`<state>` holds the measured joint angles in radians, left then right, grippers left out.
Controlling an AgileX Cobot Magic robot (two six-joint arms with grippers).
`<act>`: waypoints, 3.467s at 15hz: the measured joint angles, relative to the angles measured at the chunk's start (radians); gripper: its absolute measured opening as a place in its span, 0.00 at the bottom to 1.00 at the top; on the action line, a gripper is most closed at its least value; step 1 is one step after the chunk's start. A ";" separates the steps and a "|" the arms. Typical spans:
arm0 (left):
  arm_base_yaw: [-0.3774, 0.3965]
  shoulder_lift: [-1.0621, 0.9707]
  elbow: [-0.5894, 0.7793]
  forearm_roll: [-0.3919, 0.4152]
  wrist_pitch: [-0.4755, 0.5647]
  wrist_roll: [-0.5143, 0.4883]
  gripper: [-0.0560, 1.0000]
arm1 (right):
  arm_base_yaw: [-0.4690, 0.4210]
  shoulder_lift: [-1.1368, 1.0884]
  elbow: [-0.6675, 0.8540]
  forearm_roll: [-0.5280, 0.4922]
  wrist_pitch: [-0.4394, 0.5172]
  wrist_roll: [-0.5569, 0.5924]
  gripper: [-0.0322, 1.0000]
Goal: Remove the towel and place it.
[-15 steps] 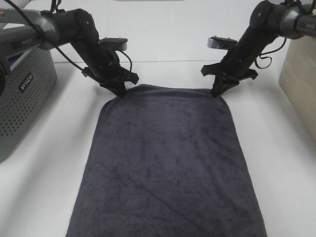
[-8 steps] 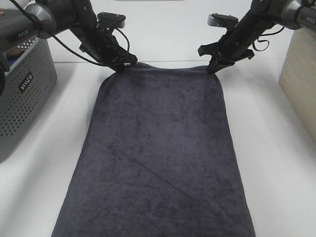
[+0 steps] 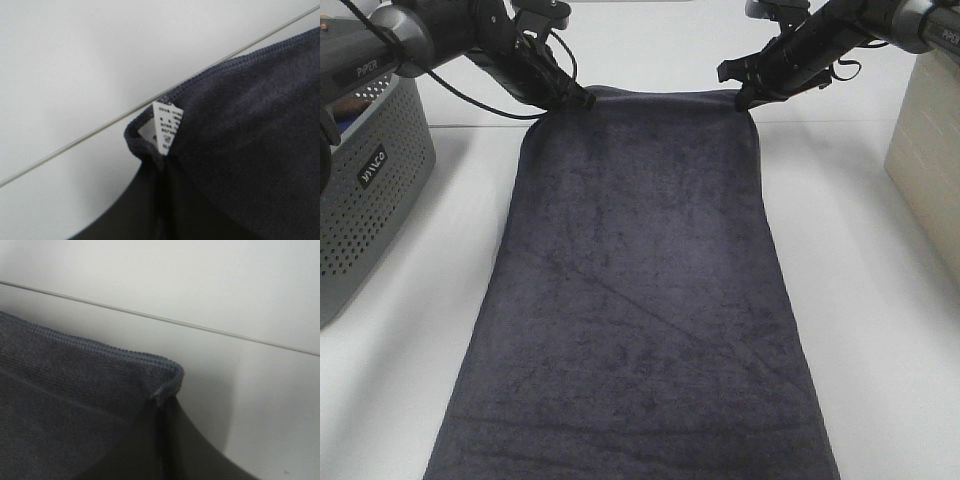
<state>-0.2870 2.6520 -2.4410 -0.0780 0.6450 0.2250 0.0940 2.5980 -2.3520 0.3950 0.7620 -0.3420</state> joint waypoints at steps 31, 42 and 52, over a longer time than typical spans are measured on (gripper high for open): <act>0.003 0.124 0.000 0.108 -0.316 -0.013 0.07 | 0.051 0.113 0.000 -0.009 -0.313 -0.058 0.04; 0.010 0.148 0.000 0.109 -0.447 -0.016 0.80 | 0.051 0.113 0.000 -0.007 -0.342 -0.058 0.73; 0.011 -0.225 -0.001 0.102 0.433 -0.149 0.80 | 0.050 -0.260 0.000 -0.194 0.368 0.222 0.74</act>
<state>-0.2760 2.4270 -2.4420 0.0240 1.0780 0.0760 0.1440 2.3380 -2.3520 0.2010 1.1300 -0.1200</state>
